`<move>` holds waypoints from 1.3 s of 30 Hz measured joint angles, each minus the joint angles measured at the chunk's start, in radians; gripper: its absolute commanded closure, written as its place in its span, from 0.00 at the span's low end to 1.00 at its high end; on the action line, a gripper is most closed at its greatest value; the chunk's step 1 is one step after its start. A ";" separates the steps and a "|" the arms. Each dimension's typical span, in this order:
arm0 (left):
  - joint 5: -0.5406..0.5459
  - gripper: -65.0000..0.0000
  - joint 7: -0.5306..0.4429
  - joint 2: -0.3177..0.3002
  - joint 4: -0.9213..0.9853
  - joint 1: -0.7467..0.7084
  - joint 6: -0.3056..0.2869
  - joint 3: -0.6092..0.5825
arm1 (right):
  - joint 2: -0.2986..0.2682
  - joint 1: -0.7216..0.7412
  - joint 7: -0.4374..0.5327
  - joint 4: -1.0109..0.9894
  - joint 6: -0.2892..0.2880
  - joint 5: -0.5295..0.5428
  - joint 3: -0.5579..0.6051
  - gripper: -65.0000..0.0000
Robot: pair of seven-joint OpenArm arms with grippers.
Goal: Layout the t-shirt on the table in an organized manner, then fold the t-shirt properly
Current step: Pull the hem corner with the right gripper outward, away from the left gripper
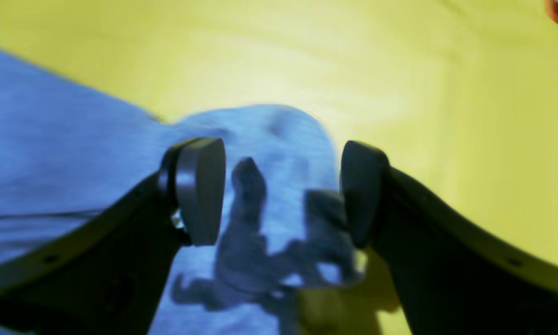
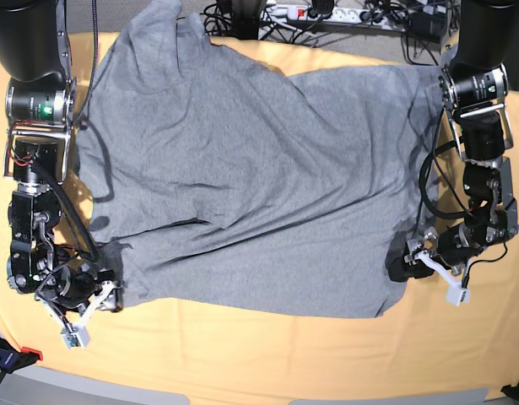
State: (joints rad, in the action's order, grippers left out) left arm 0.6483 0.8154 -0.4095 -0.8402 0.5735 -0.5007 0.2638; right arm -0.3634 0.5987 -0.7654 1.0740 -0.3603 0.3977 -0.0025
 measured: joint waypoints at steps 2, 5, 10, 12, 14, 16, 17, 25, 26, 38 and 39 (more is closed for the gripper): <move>-0.001 0.29 0.005 0.000 0.000 0.000 0.001 0.000 | 0.001 -0.005 0.000 -0.004 0.009 -0.002 0.000 0.37; 0.000 0.29 0.005 0.000 0.000 0.000 0.000 0.000 | 0.001 -0.011 0.019 -0.045 0.065 -0.032 0.000 0.37; 0.000 0.29 0.005 -0.001 0.000 0.000 0.000 0.000 | 0.000 -0.023 0.070 -0.210 0.106 -0.085 0.000 0.37; 0.001 0.29 0.005 0.000 0.000 0.000 0.000 0.000 | 0.001 -0.018 0.094 -0.253 0.085 -0.053 0.000 0.38; 0.002 0.29 0.005 0.002 0.000 0.000 0.001 0.000 | -0.001 -0.016 0.093 -0.270 0.040 -0.025 -0.001 0.46; 0.002 0.29 0.005 0.002 0.000 0.000 0.000 0.000 | 0.001 -0.016 0.101 -0.270 -0.008 -0.014 -0.001 0.66; 0.002 0.29 0.005 0.002 0.000 0.000 0.000 0.000 | 0.001 -0.014 0.112 -0.270 -0.027 -0.019 -0.001 0.81; 0.002 0.29 0.013 0.000 0.000 0.000 0.000 0.000 | 0.024 0.069 0.182 -0.272 -0.177 -0.049 -0.002 1.00; 0.002 0.29 0.013 0.000 0.000 0.000 0.000 0.000 | 0.037 0.081 0.182 -0.272 -0.206 -0.050 -0.002 1.00; 0.000 0.29 0.013 0.000 0.000 0.000 0.000 0.000 | 0.109 0.132 0.179 -0.272 -0.024 -0.278 -0.001 0.88; 0.000 0.29 0.013 0.000 0.000 0.000 0.000 0.000 | 0.109 0.132 0.179 -0.272 -0.025 -0.278 -0.001 0.71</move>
State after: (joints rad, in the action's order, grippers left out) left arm 0.6479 0.8284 -0.4099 -0.8402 0.5735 -0.5003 0.2638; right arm -0.2546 0.7307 -0.5861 0.8021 -0.3851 0.1196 -0.0036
